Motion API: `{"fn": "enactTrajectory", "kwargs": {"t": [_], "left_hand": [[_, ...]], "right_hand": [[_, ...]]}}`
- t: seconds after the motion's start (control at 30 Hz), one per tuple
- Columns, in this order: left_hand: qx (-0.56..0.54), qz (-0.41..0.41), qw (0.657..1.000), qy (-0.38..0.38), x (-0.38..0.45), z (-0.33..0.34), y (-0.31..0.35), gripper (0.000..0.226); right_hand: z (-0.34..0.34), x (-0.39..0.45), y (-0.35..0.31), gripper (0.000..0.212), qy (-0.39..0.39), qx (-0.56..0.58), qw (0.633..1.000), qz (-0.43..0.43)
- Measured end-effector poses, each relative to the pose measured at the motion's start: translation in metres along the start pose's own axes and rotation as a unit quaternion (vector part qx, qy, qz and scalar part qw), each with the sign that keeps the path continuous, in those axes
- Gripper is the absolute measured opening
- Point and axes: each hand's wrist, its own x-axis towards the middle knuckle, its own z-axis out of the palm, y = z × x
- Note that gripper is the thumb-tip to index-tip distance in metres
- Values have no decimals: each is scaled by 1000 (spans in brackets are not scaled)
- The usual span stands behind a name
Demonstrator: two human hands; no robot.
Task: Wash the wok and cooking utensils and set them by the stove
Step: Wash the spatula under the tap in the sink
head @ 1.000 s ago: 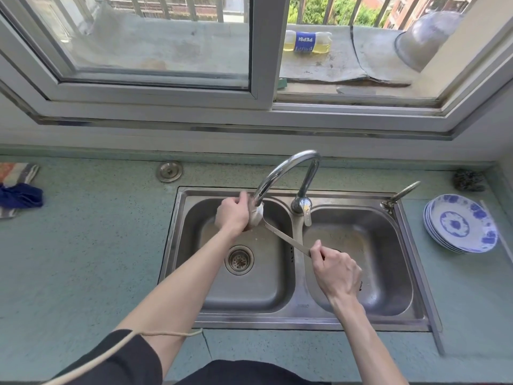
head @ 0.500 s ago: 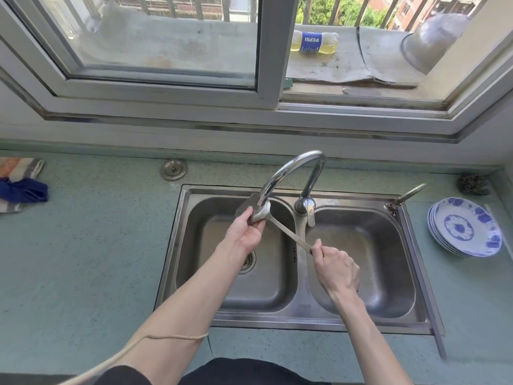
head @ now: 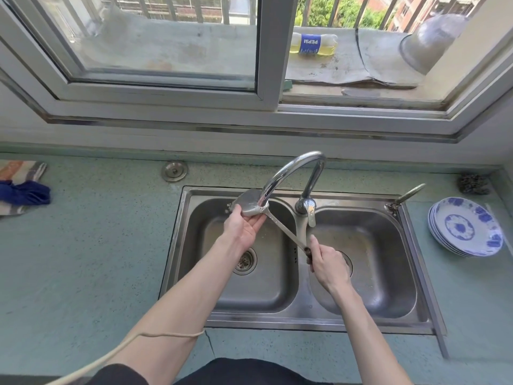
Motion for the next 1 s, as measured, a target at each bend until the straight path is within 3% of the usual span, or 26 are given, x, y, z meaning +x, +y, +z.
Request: {"fn": "enactTrajectory", "kwargs": {"t": [0.1, 0.23, 0.37, 0.47, 0.6, 0.73, 0.8, 0.9, 1.0], "left_hand": [[10, -17, 999, -32, -4, -3, -4, 28], [25, -2, 1000, 2, -3, -8, -14, 5], [7, 14, 1000, 21, 1, -6, -21, 20], [23, 17, 1000, -7, -3, -2, -26, 31], [100, 36, 994, -1, -6, 3, -42, 11], [130, 45, 989, 46, 2, 10, -39, 11], [124, 45, 990, 51, 7, 11, -36, 12], [95, 40, 994, 26, 9, 11, -36, 11], [83, 36, 996, -16, 4, 11, -32, 15]], "right_hand": [[-5, 0, 4, 73, -2, -5, 1000, 9], [-9, -4, 8, 72, -1, -29, 1000, 6], [-8, -9, -1, 69, 29, -59, 998, -8], [-6, -14, -10, 67, 82, -117, 989, -44], [-3, -22, -22, 51, 102, -162, 974, -123], [-9, -32, -24, 37, 82, -175, 968, -159], [-12, -34, -22, 32, 41, -126, 980, -148], [-18, -33, -21, 33, -46, -76, 991, -99], [-21, -32, -21, 34, -58, -66, 992, -95]]}}
